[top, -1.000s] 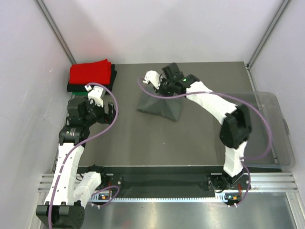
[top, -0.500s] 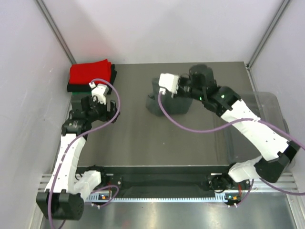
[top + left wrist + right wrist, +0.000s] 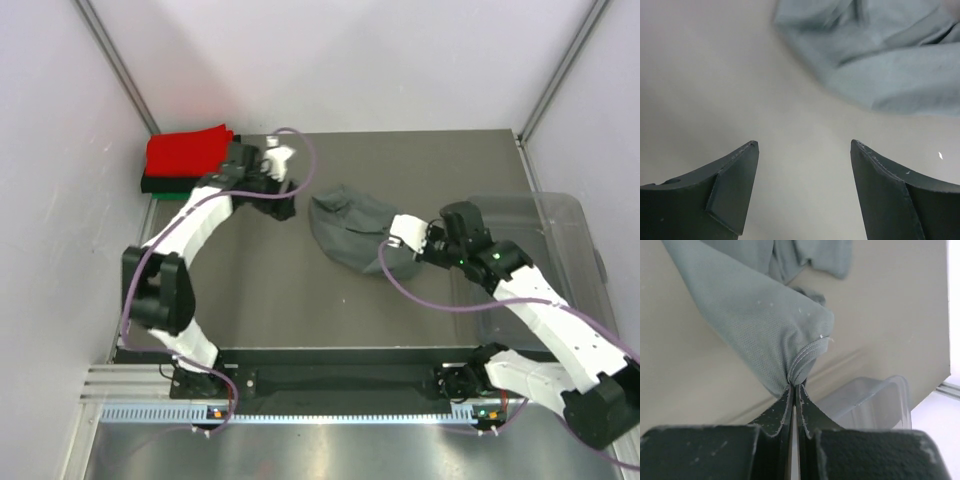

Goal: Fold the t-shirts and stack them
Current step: Flatten the tshirt out

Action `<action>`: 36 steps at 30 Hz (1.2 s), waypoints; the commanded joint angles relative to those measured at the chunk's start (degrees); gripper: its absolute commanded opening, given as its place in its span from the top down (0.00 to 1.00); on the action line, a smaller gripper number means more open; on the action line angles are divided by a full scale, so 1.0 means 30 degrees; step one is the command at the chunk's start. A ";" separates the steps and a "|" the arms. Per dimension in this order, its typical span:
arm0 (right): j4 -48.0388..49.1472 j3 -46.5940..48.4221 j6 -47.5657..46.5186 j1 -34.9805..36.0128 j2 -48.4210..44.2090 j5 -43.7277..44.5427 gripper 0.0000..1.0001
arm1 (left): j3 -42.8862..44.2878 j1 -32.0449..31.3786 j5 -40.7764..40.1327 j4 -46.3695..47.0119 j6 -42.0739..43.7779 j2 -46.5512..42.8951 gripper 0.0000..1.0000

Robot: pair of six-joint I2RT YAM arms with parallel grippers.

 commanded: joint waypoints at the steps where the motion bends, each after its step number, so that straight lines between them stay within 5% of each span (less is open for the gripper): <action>1: 0.1078 -0.0977 0.1284 -0.0232 -0.0873 -0.0770 1.00 | 0.3003 -0.1993 -0.1266 0.0975 0.1462 0.2469 0.22; 10: 0.1547 -0.2270 0.2547 -0.1990 -0.2368 -0.2613 1.00 | 0.6934 -0.2729 -0.2177 0.2848 0.1199 0.8278 0.22; 21: 0.2074 -0.3032 0.2957 -0.2576 -0.2544 -0.3200 1.00 | 0.9836 -0.4423 -0.2086 0.2879 0.0143 1.0950 0.24; 29: 0.2397 -0.3501 0.3339 -0.2899 -0.2545 -0.3816 1.00 | 1.1469 -0.6593 -0.5627 0.2502 0.0701 1.2001 0.24; 32: 0.2309 -0.3560 0.3456 -0.2899 -0.2515 -0.3962 1.00 | 1.3430 -0.6975 -0.8115 0.1683 0.0583 1.3554 0.42; 36: 0.2309 -0.3618 0.3456 -0.2957 -0.2749 -0.3875 1.00 | 1.3968 -0.7620 -1.0404 0.1853 0.1227 1.4465 0.41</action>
